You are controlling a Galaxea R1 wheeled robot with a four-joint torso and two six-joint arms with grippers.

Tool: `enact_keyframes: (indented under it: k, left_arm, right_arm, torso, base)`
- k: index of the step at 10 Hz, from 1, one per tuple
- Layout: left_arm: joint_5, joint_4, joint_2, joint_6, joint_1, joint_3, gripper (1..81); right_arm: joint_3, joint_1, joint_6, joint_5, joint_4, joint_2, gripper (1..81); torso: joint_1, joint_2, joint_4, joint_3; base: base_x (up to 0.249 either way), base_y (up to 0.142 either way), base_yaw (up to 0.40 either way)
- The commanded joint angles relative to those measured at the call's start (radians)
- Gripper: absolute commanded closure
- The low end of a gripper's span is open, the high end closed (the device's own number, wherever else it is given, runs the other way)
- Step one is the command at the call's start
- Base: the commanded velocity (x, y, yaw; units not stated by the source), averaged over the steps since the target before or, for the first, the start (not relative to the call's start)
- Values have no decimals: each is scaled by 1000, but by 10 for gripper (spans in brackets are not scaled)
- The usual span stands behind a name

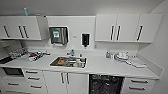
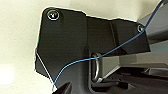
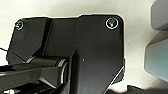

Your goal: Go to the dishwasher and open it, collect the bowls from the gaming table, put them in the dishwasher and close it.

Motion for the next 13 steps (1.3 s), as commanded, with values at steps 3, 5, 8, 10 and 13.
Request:
enact_keyframes:
  k: [3,5,8,10,13]
  left_arm:
    - [42,-4,4,-1,-47,0,10]
    - [42,-5,-2,-1,-47,0,10]
    - [42,-2,-3,-1,-47,0,10]
    - [45,-2,-5,1,-47,0,10]
    - [47,-4,-3,1,-47,0,10]
  right_arm:
    - [1,54,-5,-49,9,2,10]
    - [1,54,-5,-49,9,2,10]
    - [1,55,-5,-49,9,2,10]
    - [1,55,-5,-49,9,2,10]
    - [1,55,-3,-49,10,3,10]
  torso:
    - [0,0,0,0]
    - [0,0,0,0]
    - [0,0,0,0]
    - [-1,0,0,0]
    - [-2,0,0,0]
  base:
    - [0,0,0]
    - [0,0,0]
    - [0,0,122]
    - [0,0,321]
    - [0,0,347]
